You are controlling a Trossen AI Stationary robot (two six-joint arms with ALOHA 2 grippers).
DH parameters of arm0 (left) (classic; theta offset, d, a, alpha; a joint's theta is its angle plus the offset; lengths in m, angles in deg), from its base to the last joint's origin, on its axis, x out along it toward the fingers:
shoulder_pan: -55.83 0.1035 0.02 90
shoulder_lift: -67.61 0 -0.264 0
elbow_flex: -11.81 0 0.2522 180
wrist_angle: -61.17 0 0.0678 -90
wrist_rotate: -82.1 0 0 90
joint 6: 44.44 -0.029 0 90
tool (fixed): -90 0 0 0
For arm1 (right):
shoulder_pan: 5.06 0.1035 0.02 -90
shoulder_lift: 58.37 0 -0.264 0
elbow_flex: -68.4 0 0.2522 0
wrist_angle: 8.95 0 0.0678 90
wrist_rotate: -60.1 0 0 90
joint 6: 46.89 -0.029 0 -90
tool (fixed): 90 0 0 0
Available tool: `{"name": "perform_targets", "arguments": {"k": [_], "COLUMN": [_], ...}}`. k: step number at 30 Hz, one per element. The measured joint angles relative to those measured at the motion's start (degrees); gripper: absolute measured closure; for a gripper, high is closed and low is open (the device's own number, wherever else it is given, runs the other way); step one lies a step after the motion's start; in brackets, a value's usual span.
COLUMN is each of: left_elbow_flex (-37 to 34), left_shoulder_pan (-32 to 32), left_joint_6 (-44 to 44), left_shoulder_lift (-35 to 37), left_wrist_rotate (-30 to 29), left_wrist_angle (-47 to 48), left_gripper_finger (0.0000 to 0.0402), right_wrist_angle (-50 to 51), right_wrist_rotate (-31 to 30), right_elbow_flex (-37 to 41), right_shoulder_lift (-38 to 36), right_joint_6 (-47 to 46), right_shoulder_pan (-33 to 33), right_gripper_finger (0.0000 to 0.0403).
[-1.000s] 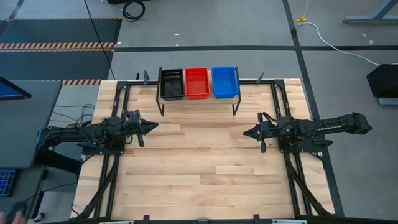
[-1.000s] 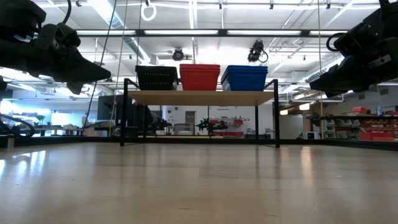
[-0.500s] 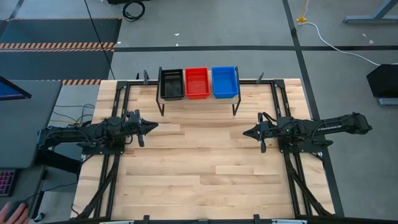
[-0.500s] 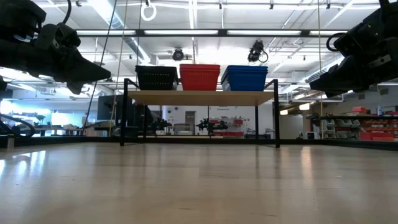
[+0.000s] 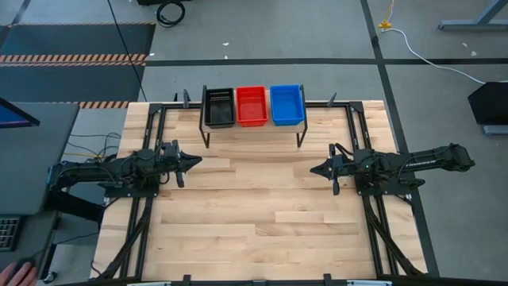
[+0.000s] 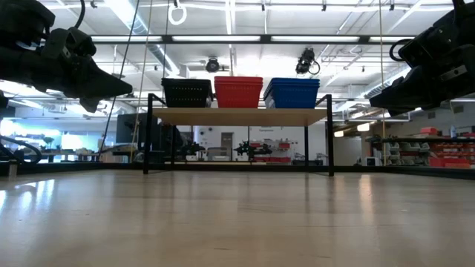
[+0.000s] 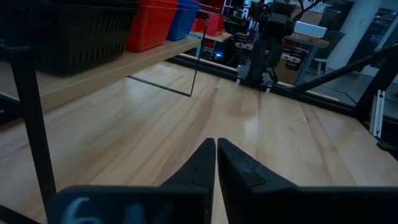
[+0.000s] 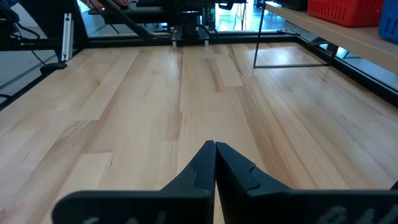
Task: Stack baskets on shelf by color
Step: Return to Home Position
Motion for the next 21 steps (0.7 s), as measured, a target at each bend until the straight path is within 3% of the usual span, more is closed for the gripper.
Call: {"name": "perform_targets", "arguments": {"k": [21], "left_elbow_flex": [0.00], "left_shoulder_pan": [0.00], "left_joint_6": [0.00], "left_shoulder_lift": [0.00], "left_wrist_rotate": [0.00], "left_wrist_angle": [-0.02], "left_gripper_finger": [0.0375], "right_wrist_angle": [0.00], "right_wrist_rotate": [-0.01], "right_elbow_flex": [0.00], "right_shoulder_lift": [0.00], "right_joint_6": [0.00], "right_shoulder_pan": [0.00], "right_gripper_finger": [0.0387]}}
